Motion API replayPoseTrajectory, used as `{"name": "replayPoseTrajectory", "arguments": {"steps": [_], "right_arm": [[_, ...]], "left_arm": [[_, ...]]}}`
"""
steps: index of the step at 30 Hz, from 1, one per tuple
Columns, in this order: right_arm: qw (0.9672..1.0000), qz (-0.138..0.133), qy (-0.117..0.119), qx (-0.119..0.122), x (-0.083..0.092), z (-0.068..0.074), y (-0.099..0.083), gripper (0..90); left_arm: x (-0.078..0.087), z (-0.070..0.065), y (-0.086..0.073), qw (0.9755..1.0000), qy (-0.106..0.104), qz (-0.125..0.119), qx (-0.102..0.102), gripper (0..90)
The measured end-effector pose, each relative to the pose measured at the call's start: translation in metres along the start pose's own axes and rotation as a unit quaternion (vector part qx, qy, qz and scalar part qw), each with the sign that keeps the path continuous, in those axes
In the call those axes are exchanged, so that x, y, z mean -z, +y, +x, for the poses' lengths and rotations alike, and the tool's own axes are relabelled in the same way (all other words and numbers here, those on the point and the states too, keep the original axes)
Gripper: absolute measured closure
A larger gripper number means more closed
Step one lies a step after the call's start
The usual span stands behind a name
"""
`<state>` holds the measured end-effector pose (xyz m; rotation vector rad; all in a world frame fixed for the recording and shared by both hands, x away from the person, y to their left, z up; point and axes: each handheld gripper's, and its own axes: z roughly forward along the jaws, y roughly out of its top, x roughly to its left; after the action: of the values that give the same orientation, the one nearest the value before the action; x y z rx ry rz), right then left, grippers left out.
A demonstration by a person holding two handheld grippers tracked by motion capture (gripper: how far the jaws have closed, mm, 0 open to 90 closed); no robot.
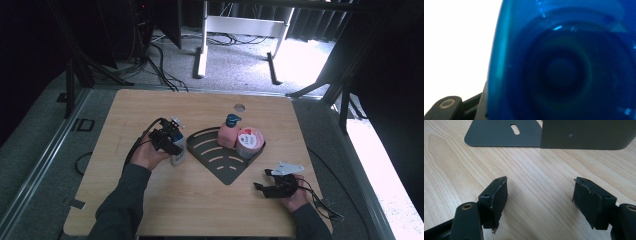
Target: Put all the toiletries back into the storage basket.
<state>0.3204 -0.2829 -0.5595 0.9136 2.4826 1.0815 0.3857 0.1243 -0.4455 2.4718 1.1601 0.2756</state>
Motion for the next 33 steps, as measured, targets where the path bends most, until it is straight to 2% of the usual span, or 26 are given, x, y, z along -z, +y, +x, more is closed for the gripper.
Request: {"name": "replayPoseTrajectory", "arguments": {"steps": [13,21,33], "right_arm": [[1.0000,0.000,0.000,0.000,0.000,0.000,0.000,27.5],[1.0000,0.000,0.000,0.001,0.000,0.000,0.000,27.5],[1.0000,0.000,0.000,0.000,0.000,0.000,0.000,27.5]], "left_arm": [[0.017,0.003,0.005,0.9995,0.009,-0.027,0.016,54.8],[0.024,-0.001,0.012,0.9993,0.005,-0.036,0.006,54.8],[0.031,-0.003,0.020,0.9990,0.008,-0.044,0.005,54.8]]}}
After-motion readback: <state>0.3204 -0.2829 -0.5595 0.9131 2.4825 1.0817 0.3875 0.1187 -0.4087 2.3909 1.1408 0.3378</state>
